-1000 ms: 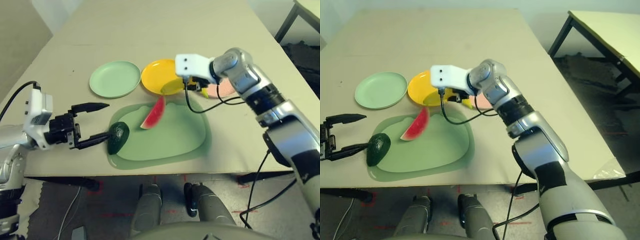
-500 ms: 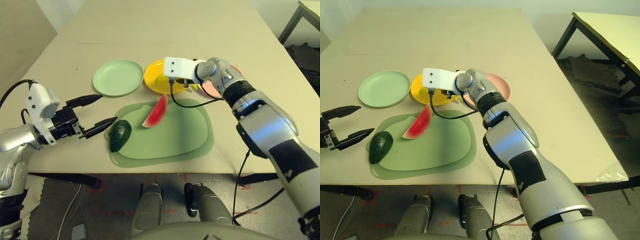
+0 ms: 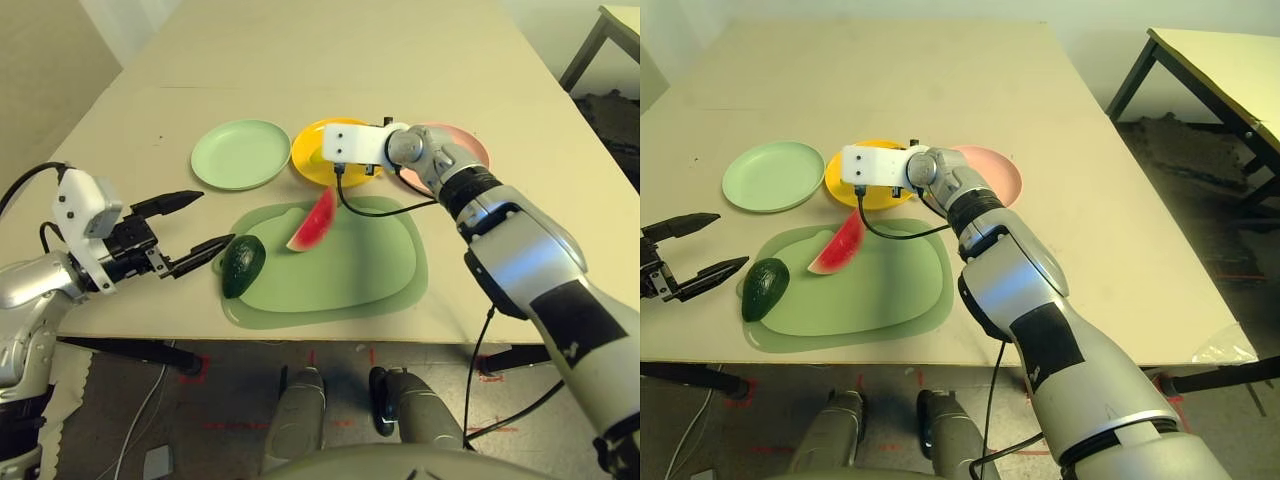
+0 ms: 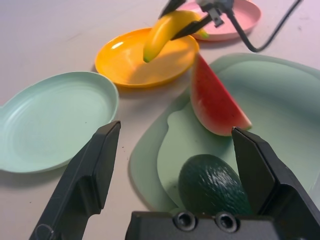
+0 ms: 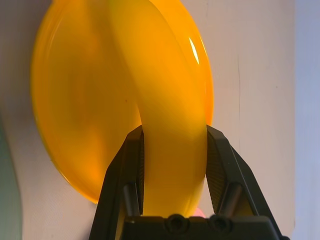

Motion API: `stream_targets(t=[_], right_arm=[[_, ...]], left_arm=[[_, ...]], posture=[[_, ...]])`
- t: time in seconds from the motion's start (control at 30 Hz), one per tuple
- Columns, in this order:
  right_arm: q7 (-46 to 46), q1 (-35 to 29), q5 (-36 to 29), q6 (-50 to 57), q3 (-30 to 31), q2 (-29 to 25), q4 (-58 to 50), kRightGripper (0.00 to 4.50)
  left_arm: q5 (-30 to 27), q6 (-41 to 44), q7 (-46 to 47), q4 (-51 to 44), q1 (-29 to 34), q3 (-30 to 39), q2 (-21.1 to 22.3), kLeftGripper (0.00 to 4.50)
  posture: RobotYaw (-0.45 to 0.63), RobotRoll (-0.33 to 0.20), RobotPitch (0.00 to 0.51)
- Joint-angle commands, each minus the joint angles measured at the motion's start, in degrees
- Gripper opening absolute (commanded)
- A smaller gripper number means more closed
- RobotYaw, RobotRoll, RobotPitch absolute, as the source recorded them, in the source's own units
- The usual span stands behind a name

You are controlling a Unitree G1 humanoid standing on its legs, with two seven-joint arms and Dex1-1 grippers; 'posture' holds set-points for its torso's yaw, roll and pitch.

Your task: Place the fruits into color-matched plates.

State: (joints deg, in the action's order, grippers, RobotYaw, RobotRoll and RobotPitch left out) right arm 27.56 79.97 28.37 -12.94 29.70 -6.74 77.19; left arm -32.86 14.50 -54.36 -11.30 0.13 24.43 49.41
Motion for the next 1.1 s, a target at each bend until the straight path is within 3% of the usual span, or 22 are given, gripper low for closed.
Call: stream_targets(t=[0.03, 0.97, 1.1], right_arm=[[0.5, 0.2, 0.2, -0.2, -1.5, 0.6, 0.6, 1.69], [1.5, -0.6, 1.2, 0.1, -2.7, 1.5, 0.7, 1.69], [1.1, -0.3, 1.4, 0.0, -2.8, 1.0, 0.7, 2.98]], left_arm=[[0.4, 1.2, 1.4, -1.2, -0.7, -0.3, -0.3, 4.50], [0.7, 2.5, 3.6, -2.7, 0.8, 0.3, -0.5, 4.50], [0.9, 2.3, 3.7, -2.5, 0.7, 0.0, -0.8, 4.50]], posture=[[0.19, 0.000, 0.192], [0.22, 0.000, 0.243], [0.21, 0.000, 0.241]])
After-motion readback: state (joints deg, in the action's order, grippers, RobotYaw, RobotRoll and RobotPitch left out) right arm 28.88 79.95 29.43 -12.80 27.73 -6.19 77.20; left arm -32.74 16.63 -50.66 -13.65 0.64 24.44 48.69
